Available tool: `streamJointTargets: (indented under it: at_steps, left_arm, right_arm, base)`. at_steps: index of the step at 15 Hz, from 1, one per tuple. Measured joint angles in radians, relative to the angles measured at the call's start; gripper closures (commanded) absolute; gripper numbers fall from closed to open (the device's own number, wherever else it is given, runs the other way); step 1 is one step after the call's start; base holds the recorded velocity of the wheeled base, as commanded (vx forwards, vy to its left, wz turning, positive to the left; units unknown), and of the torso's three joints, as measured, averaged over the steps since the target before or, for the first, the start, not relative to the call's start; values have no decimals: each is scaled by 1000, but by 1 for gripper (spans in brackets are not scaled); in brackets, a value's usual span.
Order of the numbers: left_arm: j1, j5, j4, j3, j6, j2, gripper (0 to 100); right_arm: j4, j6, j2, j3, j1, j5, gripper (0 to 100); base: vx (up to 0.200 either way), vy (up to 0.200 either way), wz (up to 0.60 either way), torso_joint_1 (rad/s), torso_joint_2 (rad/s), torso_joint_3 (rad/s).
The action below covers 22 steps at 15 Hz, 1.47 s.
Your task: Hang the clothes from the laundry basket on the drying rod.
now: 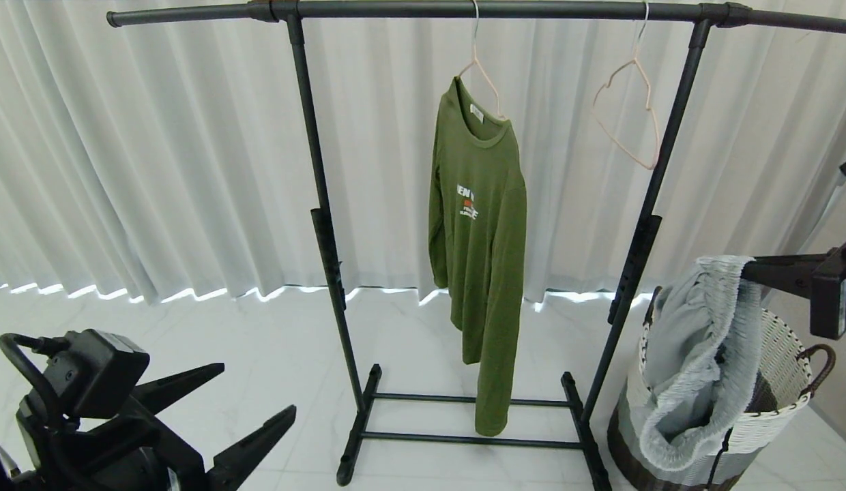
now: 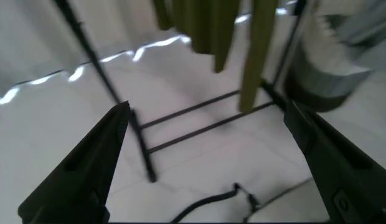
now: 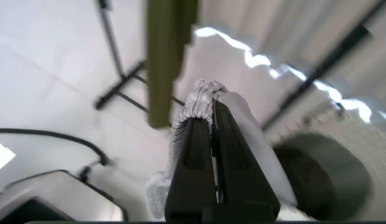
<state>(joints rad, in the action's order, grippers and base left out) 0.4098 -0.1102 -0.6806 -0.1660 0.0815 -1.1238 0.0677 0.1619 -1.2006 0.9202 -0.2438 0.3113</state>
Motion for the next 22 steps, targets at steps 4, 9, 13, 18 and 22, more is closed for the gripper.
streamJointTargets:
  at_steps: [4,9,13,18,22]
  left_arm:
    - [204,-7,-1,-81,-21,-54,0]
    - [401,-7,-5,-266,-30,-325,0]
    - [519,-3,-123,-397,-39,-558,0]
    - [623,29,-155,-533,-78,-750,0]
    - [646,35,-157,-682,-120,-869,0]
  right_arm:
    - [-110,-8,21,-44,-18,183,100]
    - [-186,-67,49,-77,-134,198,100]
    - [-220,-71,79,-118,-189,198,100]
    - [-220,-72,122,-145,-257,198,100]
    - [-220,-72,154,-186,-275,198,100]
  base:
    - [0,0,0,0,0,0]
    - [0,0,0,0,0,0]
    - [0,0,0,0,0,0]
    - [0,0,0,0,0,0]
    - [0,0,0,0,0,0]
